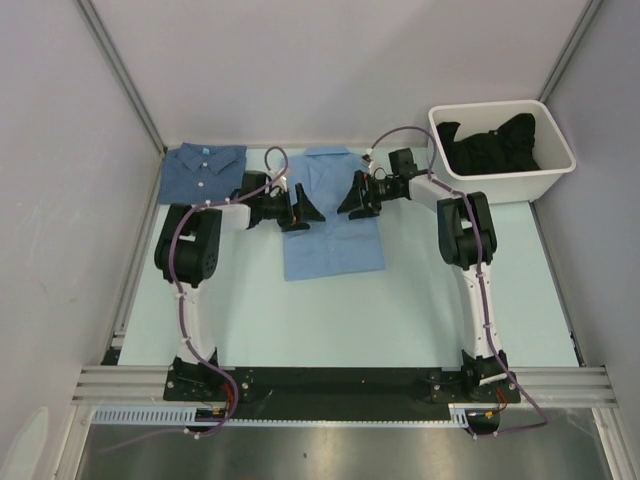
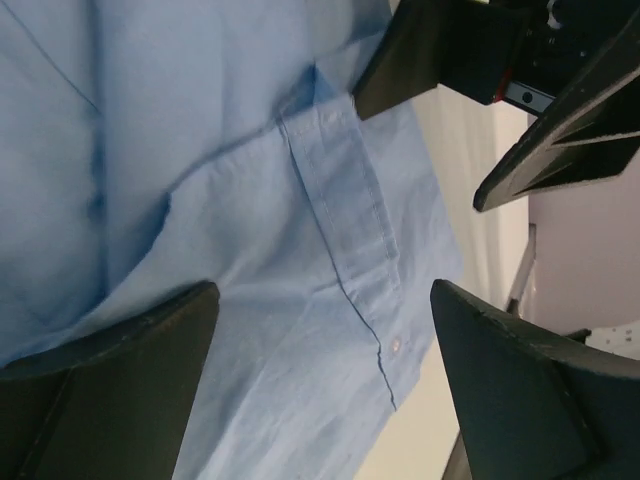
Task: Fold and stack the long sleeve shirts
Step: Fold the shirt
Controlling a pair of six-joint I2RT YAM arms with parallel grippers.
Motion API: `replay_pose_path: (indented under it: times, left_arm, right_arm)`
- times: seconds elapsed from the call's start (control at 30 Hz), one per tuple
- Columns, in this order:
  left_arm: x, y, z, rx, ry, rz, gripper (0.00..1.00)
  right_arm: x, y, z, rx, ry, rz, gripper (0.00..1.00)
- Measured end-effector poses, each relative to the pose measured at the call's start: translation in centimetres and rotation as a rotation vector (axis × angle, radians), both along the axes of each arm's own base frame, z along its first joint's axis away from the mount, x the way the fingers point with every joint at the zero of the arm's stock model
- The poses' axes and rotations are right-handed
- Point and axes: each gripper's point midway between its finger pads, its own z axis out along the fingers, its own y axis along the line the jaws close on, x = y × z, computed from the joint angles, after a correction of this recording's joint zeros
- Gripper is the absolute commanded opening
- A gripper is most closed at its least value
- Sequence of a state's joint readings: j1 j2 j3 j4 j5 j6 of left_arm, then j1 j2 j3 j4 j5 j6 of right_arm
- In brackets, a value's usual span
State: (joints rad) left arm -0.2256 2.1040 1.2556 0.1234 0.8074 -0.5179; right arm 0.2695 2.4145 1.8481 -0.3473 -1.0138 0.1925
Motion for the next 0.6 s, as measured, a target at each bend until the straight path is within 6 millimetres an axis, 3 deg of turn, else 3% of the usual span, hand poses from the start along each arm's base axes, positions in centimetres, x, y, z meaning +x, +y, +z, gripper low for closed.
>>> replay_pose_path:
  times: [0.13, 0.23, 0.33, 0.47, 0.6]
  left_arm:
    - [2.4, 1.6, 1.0, 0.015, -0.057, 0.011, 0.96]
    - [2.4, 3.0, 1.3, 0.05, -0.089, 0.008, 0.96]
    - [0.0, 4.6, 2.7, 0.111, -0.132, -0.019, 0.92]
    - [-4.8, 6.6, 6.0, 0.245, -0.312, -0.105, 0.7]
    - [-10.7, 7.7, 6.2, 0.407, -0.477, -0.247, 0.57]
  right_arm:
    - [1.6, -2.1, 0.1, 0.023, 0.019, -0.027, 0.97]
    - [1.5, -3.5, 0.3, 0.004, 0.022, -0.057, 0.97]
    - [-1.0, -5.0, 1.5, -0.032, 0.046, -0.084, 0.93]
    - [-6.7, -6.9, 4.8, -0.065, 0.041, -0.099, 0.8]
    - [-11.4, -8.5, 6.6, -0.102, 0.013, -0.111, 0.67]
